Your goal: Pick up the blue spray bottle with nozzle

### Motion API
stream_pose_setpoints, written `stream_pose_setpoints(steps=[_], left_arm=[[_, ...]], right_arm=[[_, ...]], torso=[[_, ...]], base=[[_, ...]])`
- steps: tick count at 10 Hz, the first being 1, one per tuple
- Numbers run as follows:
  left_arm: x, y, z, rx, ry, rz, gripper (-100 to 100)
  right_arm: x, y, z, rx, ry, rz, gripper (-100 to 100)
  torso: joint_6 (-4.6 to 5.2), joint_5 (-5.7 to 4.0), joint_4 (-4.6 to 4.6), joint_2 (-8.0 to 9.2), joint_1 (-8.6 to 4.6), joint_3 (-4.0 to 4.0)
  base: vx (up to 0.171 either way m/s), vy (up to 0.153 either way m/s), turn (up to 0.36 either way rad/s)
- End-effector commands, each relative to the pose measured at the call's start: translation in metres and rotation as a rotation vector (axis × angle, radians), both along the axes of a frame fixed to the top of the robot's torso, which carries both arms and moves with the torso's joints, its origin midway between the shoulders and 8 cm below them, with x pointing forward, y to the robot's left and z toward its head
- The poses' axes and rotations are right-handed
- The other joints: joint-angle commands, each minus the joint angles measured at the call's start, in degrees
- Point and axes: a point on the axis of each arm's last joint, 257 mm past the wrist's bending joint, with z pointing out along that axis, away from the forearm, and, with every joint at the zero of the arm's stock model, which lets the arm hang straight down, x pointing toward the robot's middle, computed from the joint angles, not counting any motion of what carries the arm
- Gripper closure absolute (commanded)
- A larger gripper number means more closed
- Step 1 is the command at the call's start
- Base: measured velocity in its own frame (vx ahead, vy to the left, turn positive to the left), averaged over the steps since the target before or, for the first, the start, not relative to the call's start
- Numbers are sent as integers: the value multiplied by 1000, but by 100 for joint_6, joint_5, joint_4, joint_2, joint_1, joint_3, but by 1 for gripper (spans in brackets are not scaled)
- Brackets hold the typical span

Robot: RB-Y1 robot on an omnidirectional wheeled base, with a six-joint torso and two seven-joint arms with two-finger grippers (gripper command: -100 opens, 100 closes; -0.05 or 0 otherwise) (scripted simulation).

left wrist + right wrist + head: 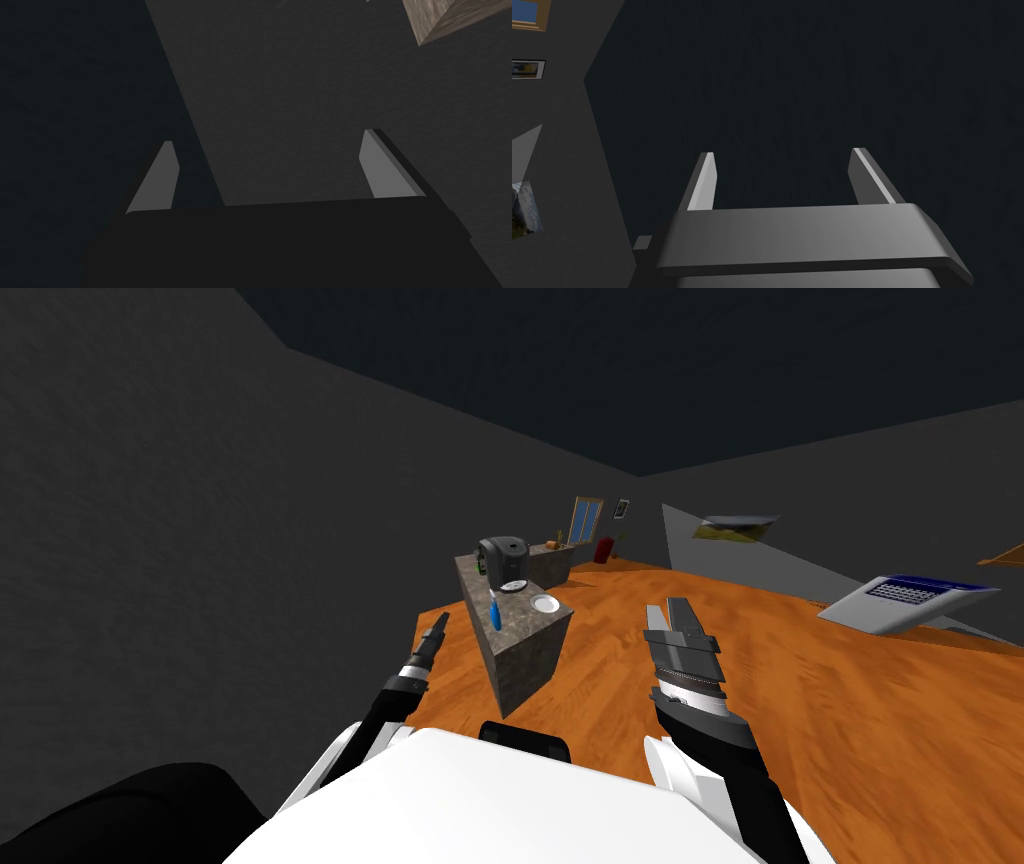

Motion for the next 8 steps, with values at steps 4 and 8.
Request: stream_pose_setpoints(steps=[4, 8], left_arm=[[-14, 29, -38, 72, 168, 71, -100], [-27, 57, -70, 174, 325, 124, -100]], right_arm=[[0, 0, 0, 0, 0, 0, 0], [0, 0, 0, 0, 0, 0, 0]], torso=[[0, 1, -3, -11, 6, -6], [1, 2, -7, -32, 11, -18]], base=[[15, -192, 41], [68, -176, 5]])
